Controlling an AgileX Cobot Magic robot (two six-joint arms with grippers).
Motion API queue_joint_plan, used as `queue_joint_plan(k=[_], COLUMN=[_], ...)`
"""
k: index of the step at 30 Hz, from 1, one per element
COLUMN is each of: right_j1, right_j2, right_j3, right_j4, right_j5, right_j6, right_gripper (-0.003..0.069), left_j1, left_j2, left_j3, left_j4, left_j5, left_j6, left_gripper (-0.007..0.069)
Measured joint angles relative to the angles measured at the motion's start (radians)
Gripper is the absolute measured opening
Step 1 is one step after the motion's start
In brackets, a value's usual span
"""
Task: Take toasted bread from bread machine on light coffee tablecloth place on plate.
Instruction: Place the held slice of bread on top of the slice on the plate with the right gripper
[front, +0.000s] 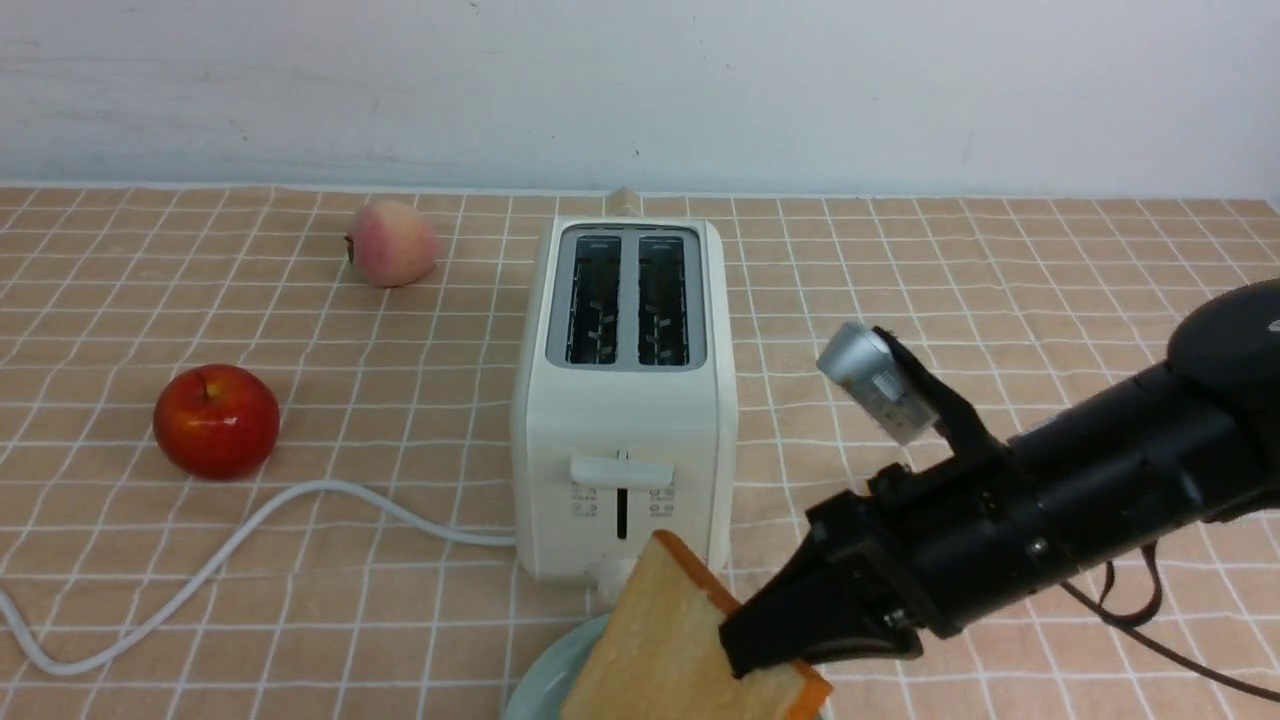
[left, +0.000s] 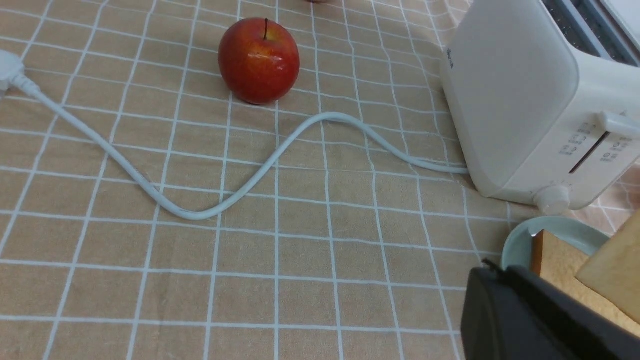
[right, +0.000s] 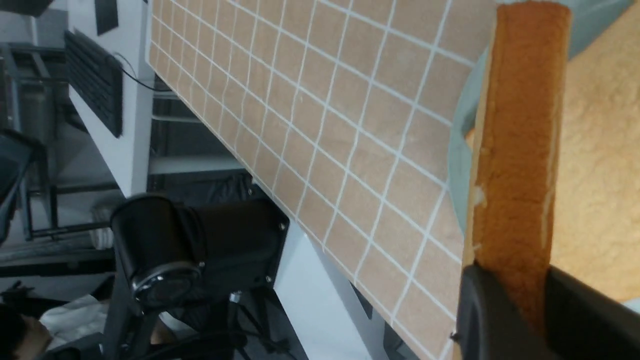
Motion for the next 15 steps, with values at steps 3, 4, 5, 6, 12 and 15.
queue_joint_plan(k=[3, 4, 5, 6, 12, 15], right_j1=[0.0, 0.0, 0.001, 0.003, 0.008, 0.007], right_j2=[0.044, 0.057, 0.078, 0.095, 0.167, 0.168], right_j3=[0.0, 0.0, 0.0, 0.0, 0.0, -0.002], right_j4=[0.048, 0.05, 0.049, 0.047, 0.01, -0.042], right_j5=[-0.007, -0.011, -0.017, -0.02, -0.035, -0.077], right_j6=[-0.04, -0.048, -0.051, -0.052, -0.055, -0.033], right_gripper=[0.0146, 0.0163, 0.0181, 0.0199, 0.0307, 0.0381], left_j1=[0.0, 0.0, 0.0, 0.0, 0.0, 0.0], left_j2=[0.0, 0.0, 0.0, 0.0, 0.0, 0.0], left_j3=[0.0, 0.0, 0.0, 0.0, 0.0, 0.0], left_j4=[-0.001, -0.001, -0.003, -0.004, -0.006, -0.007], left_j5=[0.0, 0.0, 0.0, 0.0, 0.005, 0.009], left_j6=[0.0, 0.0, 0.0, 0.0, 0.0, 0.0], left_gripper=[-0.0014, -0.0014, -0.0014, -0.0014, -0.0014, -0.0014])
